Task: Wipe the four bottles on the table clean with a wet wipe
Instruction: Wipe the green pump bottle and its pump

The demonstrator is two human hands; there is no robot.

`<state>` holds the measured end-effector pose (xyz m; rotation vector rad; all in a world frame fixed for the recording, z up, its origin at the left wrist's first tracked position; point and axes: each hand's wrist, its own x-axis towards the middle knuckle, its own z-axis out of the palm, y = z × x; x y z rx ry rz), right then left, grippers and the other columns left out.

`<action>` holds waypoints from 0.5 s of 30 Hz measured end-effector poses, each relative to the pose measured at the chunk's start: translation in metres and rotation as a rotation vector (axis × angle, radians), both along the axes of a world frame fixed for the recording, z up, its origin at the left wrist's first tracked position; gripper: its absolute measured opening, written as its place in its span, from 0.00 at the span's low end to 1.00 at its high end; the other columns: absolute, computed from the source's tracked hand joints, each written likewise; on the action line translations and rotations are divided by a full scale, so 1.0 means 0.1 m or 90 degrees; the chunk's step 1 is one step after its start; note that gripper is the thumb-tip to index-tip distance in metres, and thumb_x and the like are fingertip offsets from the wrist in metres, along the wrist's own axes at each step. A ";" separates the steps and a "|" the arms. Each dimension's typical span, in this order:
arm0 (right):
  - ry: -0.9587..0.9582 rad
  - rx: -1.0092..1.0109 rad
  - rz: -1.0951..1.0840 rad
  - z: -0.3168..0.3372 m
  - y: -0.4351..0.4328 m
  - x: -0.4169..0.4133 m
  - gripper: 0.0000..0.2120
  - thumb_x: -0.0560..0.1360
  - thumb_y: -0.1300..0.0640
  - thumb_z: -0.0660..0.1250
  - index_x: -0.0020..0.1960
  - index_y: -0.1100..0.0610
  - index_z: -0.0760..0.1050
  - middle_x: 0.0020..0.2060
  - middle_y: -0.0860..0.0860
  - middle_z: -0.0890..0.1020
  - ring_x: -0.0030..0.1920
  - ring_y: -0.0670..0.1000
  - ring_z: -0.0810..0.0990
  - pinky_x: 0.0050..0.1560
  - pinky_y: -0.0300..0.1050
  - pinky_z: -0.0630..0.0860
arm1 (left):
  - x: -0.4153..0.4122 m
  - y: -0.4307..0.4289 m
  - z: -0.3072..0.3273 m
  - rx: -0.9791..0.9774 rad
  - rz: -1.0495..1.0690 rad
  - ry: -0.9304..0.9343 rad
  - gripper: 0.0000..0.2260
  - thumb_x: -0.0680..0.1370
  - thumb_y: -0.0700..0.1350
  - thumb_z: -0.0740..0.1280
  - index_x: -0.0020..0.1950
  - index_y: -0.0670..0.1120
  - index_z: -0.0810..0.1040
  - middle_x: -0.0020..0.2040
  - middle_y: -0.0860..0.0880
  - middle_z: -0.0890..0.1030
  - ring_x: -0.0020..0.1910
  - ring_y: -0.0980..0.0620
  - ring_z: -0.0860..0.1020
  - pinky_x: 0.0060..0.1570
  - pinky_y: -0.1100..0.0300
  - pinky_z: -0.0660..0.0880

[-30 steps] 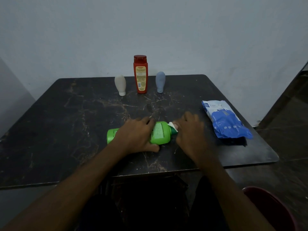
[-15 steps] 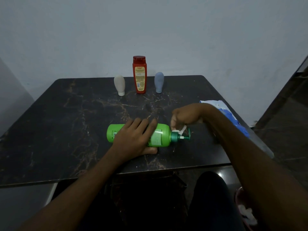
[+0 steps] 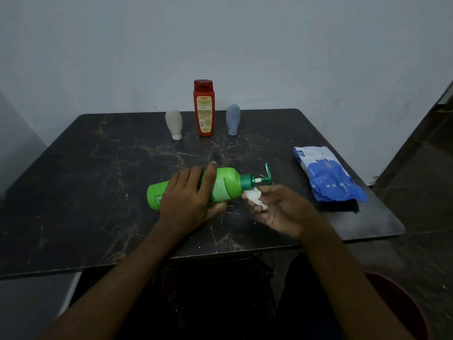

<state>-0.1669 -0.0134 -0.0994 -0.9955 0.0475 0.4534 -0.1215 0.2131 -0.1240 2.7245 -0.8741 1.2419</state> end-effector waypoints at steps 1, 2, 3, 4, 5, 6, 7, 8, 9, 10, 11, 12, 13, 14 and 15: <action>0.020 0.000 -0.060 -0.03 0.06 -0.06 0.11 0.75 0.70 0.57 0.52 0.68 0.76 0.37 0.57 0.77 0.31 0.46 0.72 0.28 0.35 0.67 | 0.01 0.00 0.00 0.014 0.007 0.001 0.36 0.74 0.64 0.68 0.71 0.38 0.71 0.53 0.37 0.78 0.48 0.38 0.77 0.48 0.45 0.74; 0.037 0.006 -0.122 -0.05 0.14 -0.12 0.11 0.77 0.69 0.56 0.51 0.68 0.77 0.37 0.57 0.77 0.31 0.46 0.73 0.29 0.34 0.70 | 0.01 -0.01 -0.01 0.026 0.010 0.000 0.36 0.74 0.63 0.69 0.71 0.38 0.71 0.53 0.37 0.78 0.48 0.38 0.77 0.49 0.45 0.73; 0.047 0.009 -0.193 -0.10 0.19 -0.15 0.11 0.78 0.69 0.57 0.49 0.67 0.78 0.37 0.57 0.79 0.33 0.47 0.75 0.31 0.35 0.72 | 0.01 -0.01 -0.01 0.035 0.010 -0.002 0.36 0.74 0.63 0.69 0.71 0.38 0.71 0.53 0.37 0.78 0.48 0.38 0.77 0.49 0.45 0.73; 0.050 0.005 -0.266 -0.12 0.25 -0.19 0.10 0.78 0.69 0.58 0.47 0.65 0.79 0.37 0.57 0.80 0.34 0.48 0.77 0.33 0.37 0.74 | 0.01 -0.01 -0.01 0.041 0.007 -0.005 0.36 0.74 0.63 0.70 0.71 0.38 0.72 0.53 0.38 0.78 0.48 0.38 0.76 0.49 0.45 0.73; 0.045 -0.013 -0.335 -0.14 0.30 -0.22 0.10 0.78 0.69 0.60 0.46 0.64 0.79 0.37 0.56 0.82 0.36 0.49 0.78 0.37 0.39 0.76 | 0.00 -0.01 -0.01 0.046 0.001 -0.009 0.36 0.74 0.64 0.70 0.70 0.38 0.72 0.52 0.38 0.78 0.47 0.38 0.76 0.49 0.45 0.73; 0.041 -0.026 -0.384 -0.14 0.34 -0.25 0.09 0.78 0.70 0.61 0.45 0.63 0.80 0.37 0.54 0.84 0.38 0.49 0.80 0.40 0.41 0.77 | 0.00 -0.02 -0.01 0.049 -0.004 -0.012 0.36 0.73 0.64 0.70 0.70 0.38 0.73 0.52 0.38 0.78 0.47 0.39 0.76 0.49 0.45 0.73; 0.033 -0.027 -0.410 -0.14 0.37 -0.26 0.09 0.78 0.70 0.62 0.46 0.62 0.80 0.37 0.54 0.85 0.40 0.50 0.81 0.42 0.42 0.78 | -0.01 -0.02 -0.02 0.054 -0.008 -0.012 0.36 0.73 0.64 0.70 0.70 0.38 0.74 0.52 0.38 0.78 0.47 0.39 0.76 0.49 0.45 0.73; 0.026 -0.015 -0.418 -0.13 0.40 -0.27 0.09 0.78 0.71 0.62 0.46 0.62 0.80 0.39 0.54 0.85 0.42 0.50 0.83 0.42 0.42 0.79 | -0.01 -0.02 -0.02 0.058 -0.009 -0.011 0.36 0.73 0.64 0.70 0.70 0.38 0.74 0.52 0.38 0.78 0.47 0.39 0.76 0.49 0.45 0.73; 0.019 0.005 -0.419 -0.13 0.43 -0.29 0.10 0.77 0.72 0.63 0.46 0.62 0.80 0.40 0.54 0.86 0.43 0.50 0.84 0.42 0.41 0.80 | 0.00 -0.02 -0.02 0.060 -0.008 -0.008 0.36 0.73 0.64 0.70 0.70 0.38 0.73 0.52 0.39 0.78 0.47 0.39 0.76 0.49 0.45 0.73; 0.013 0.020 -0.418 -0.12 0.46 -0.31 0.09 0.77 0.72 0.63 0.47 0.63 0.81 0.41 0.54 0.86 0.44 0.49 0.85 0.42 0.41 0.81 | 0.00 -0.02 -0.02 0.059 -0.005 -0.003 0.37 0.73 0.64 0.71 0.71 0.38 0.73 0.52 0.39 0.78 0.47 0.39 0.76 0.49 0.45 0.73; 0.006 0.026 -0.419 -0.12 0.49 -0.33 0.08 0.77 0.72 0.64 0.48 0.64 0.81 0.42 0.55 0.86 0.45 0.49 0.85 0.43 0.40 0.81 | 0.01 -0.02 -0.01 0.058 -0.004 0.003 0.37 0.73 0.64 0.71 0.71 0.38 0.73 0.53 0.39 0.78 0.48 0.39 0.76 0.49 0.45 0.74; 0.002 0.028 -0.420 -0.12 0.51 -0.35 0.07 0.77 0.71 0.65 0.49 0.65 0.81 0.43 0.55 0.86 0.45 0.49 0.85 0.43 0.40 0.81 | 0.01 -0.01 -0.01 0.059 -0.005 0.008 0.37 0.73 0.64 0.71 0.71 0.39 0.72 0.53 0.39 0.78 0.48 0.39 0.76 0.50 0.44 0.74; -0.002 0.029 -0.422 -0.14 0.51 -0.36 0.06 0.76 0.71 0.66 0.50 0.66 0.81 0.43 0.55 0.86 0.45 0.49 0.85 0.44 0.40 0.81 | 0.00 -0.01 -0.02 0.061 -0.007 0.009 0.37 0.72 0.64 0.71 0.71 0.39 0.72 0.53 0.39 0.78 0.48 0.39 0.77 0.50 0.44 0.74; -0.008 0.024 -0.422 -0.13 0.51 -0.36 0.06 0.76 0.71 0.66 0.50 0.66 0.81 0.42 0.55 0.86 0.45 0.49 0.84 0.44 0.40 0.81 | 0.00 -0.01 -0.02 0.063 -0.011 0.008 0.37 0.72 0.64 0.71 0.71 0.39 0.73 0.53 0.39 0.78 0.48 0.39 0.77 0.50 0.45 0.73; -0.020 0.008 -0.415 -0.14 0.49 -0.34 0.06 0.76 0.71 0.66 0.50 0.65 0.81 0.41 0.54 0.85 0.45 0.48 0.84 0.44 0.40 0.81 | -0.01 -0.01 -0.02 0.062 -0.015 0.004 0.37 0.72 0.64 0.71 0.71 0.39 0.73 0.53 0.39 0.78 0.48 0.39 0.77 0.50 0.45 0.73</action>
